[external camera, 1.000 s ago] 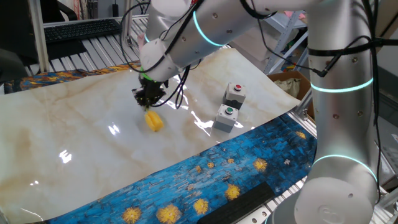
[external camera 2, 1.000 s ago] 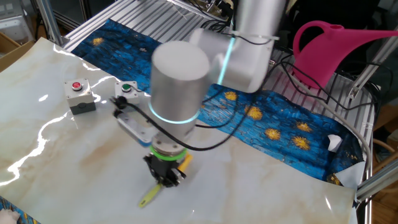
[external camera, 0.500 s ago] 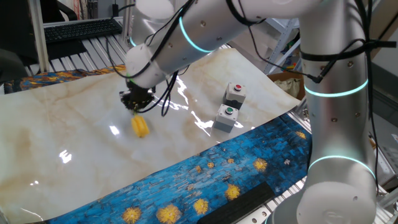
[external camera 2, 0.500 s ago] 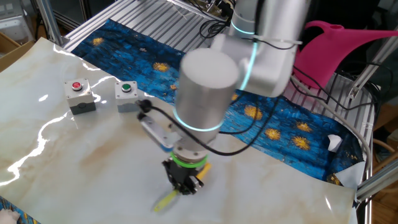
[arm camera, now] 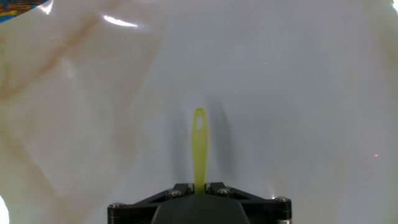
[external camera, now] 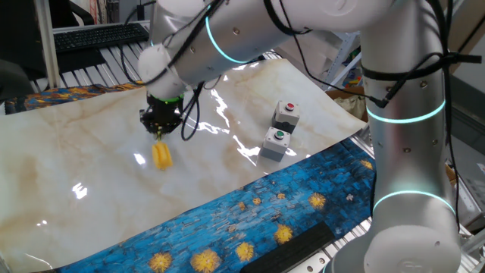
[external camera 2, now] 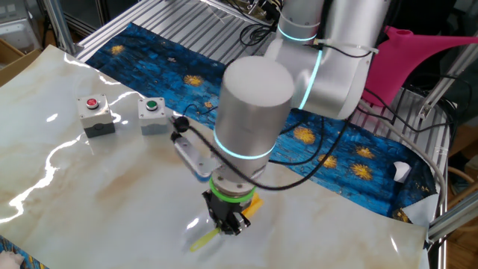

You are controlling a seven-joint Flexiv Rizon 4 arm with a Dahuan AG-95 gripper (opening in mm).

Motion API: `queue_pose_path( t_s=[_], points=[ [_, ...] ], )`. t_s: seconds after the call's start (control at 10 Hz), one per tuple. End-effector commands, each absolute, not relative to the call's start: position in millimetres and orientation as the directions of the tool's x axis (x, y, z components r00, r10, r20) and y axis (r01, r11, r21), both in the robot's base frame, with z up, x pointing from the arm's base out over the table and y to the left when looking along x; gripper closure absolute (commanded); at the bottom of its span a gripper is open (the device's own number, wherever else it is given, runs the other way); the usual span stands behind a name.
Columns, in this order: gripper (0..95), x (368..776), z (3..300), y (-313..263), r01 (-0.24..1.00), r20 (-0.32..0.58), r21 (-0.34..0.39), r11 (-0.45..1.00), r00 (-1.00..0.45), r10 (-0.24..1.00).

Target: Scrub the table with a brush

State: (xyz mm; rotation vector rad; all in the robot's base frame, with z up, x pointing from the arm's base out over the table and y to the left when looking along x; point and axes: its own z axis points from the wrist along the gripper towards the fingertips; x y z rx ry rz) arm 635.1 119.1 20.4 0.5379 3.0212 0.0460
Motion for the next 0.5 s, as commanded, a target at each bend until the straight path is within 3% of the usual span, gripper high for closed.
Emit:
queue_pose_path(
  t_s=[0.1, 0.5],
  points=[
    [95.0, 636.9, 29.6, 119.2, 0.284, -0.013, 0.07, 0.956, -0.958, 0.285],
    [95.0, 643.0, 42.0, 95.1, 0.177, 0.006, 0.043, 0.983, -0.984, 0.177]
  ],
)
